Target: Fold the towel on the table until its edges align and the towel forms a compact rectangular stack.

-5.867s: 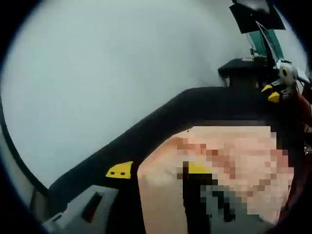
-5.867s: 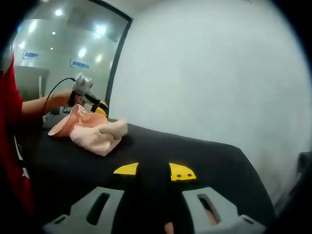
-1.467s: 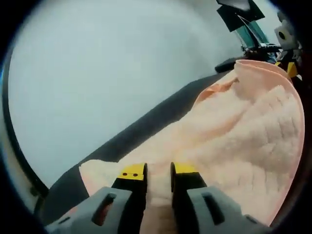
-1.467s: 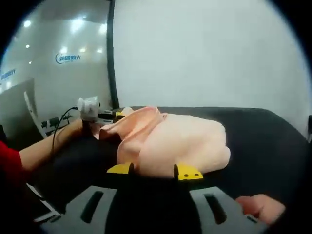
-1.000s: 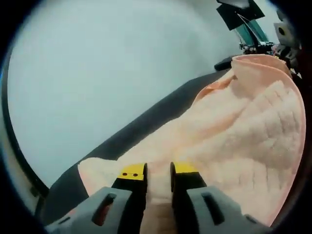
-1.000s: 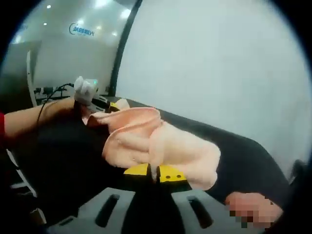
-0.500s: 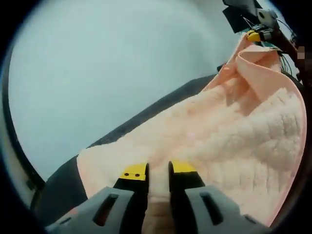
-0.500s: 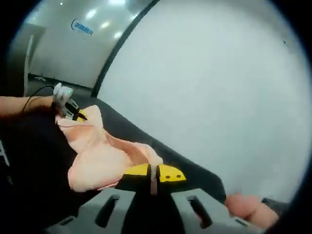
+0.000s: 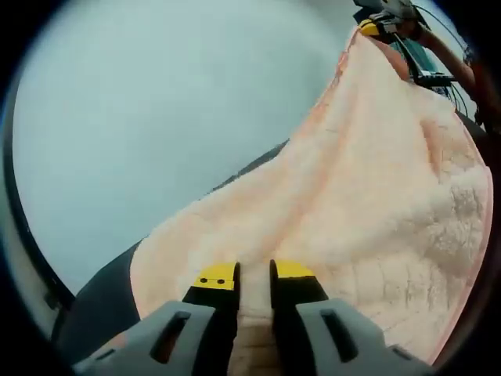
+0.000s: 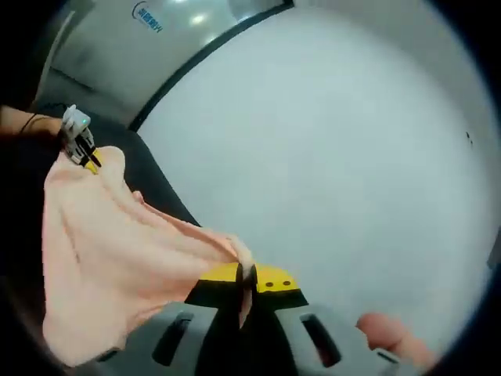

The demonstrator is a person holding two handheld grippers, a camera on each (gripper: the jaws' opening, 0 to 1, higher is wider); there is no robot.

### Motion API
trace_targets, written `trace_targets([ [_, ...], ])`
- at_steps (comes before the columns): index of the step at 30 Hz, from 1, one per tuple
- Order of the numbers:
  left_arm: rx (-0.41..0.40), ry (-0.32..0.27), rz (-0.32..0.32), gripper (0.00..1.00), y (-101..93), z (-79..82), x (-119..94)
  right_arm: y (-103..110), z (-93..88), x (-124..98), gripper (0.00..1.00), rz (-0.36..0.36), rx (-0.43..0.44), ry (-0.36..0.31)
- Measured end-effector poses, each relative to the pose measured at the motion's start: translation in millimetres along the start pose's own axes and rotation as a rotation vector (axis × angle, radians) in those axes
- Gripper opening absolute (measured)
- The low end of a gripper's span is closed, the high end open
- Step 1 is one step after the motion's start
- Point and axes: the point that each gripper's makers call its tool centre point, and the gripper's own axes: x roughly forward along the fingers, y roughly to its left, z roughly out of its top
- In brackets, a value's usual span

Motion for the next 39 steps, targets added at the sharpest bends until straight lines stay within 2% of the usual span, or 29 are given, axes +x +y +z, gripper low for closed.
trace_targets([
  [2,-0.001,-0.001,0.0,0.14,-0.1,0.5,1,-1,-2.9,18,0.02,0.017,-0.049,-0.012],
  [4,0.001,-0.001,-0.001,0.14,-0.4,0.7,1,6,-16.6,47,0.03,0.057,-0.052,0.002],
  [8,-0.001,-0.001,0.001,0.14,0.1,0.3,0,31,-53.9,81,0.03,0.187,0.091,0.059],
  [10,-0.001,-0.002,0.002,0.14,2.1,-0.6,1,43,-72.6,94,0.03,0.221,0.166,0.082],
  [14,0.009,-0.003,0.001,0.15,1.7,0.7,1,49,-108.4,110,0.04,0.2,0.213,0.133],
  [17,0.006,-0.004,0.009,0.17,3.5,1.9,0,57,-134.6,115,0.13,0.201,0.275,0.209],
  [18,0.005,-0.005,0.014,0.18,4.7,2.6,-1,56,-139.8,116,0.17,0.194,0.301,0.216],
  [24,-0.003,-0.026,0.04,0.23,12.2,6.6,-3,38,-128.0,88,0.18,0.124,0.374,0.149],
  [26,0.0,-0.021,0.05,0.23,15.3,5.3,-3,50,-119.7,77,0.15,0.165,0.368,0.135],
  [30,0.003,-0.023,0.063,0.23,18.3,5.5,-4,73,-117.9,60,0.14,0.197,0.245,0.166],
  [32,0.007,-0.035,0.07,0.23,18.3,9.0,-5,85,-119.3,54,0.13,0.21,0.24,0.177],
  [37,-0.014,-0.071,0.077,0.23,21.0,15.5,-9,120,-139.0,45,0.13,0.303,0.23,0.26],
  [39,-0.015,-0.07,0.082,0.23,21.4,15.5,-9,134,-145.3,41,0.13,0.321,0.184,0.288],
])
